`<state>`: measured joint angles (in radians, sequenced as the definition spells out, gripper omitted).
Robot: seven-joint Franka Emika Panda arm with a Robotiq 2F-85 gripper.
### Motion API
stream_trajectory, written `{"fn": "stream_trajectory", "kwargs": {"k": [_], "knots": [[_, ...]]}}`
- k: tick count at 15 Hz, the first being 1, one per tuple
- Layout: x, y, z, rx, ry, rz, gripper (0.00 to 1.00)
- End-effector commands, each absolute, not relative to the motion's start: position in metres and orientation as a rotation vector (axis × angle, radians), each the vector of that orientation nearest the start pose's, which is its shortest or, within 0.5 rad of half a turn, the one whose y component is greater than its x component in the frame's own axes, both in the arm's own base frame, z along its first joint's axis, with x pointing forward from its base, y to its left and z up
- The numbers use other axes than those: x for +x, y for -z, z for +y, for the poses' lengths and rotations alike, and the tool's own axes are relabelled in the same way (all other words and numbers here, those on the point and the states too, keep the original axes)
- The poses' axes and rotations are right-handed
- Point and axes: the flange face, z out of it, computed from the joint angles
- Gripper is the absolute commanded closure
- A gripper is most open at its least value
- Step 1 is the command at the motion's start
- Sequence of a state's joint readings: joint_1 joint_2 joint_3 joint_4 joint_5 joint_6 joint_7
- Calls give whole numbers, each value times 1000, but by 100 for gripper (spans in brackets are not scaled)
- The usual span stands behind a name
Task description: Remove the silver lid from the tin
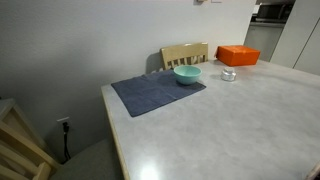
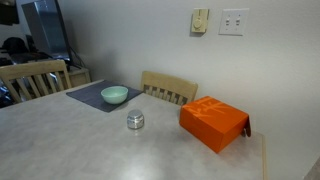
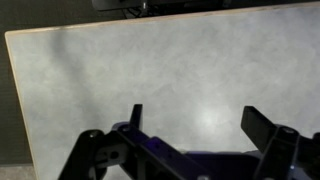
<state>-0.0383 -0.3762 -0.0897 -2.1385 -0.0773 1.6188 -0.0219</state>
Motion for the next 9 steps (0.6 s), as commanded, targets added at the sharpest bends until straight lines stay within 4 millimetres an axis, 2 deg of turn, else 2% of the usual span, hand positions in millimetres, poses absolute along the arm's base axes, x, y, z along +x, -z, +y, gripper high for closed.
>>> {"fn": "stream_trajectory", "kwargs": {"k": [1, 5, 9], "knots": [[426, -543, -68, -3162, -262, 152, 0], [445, -546, -67, -3130, 29, 14, 0], [476, -535, -80, -3022, 299, -130, 0]]}}
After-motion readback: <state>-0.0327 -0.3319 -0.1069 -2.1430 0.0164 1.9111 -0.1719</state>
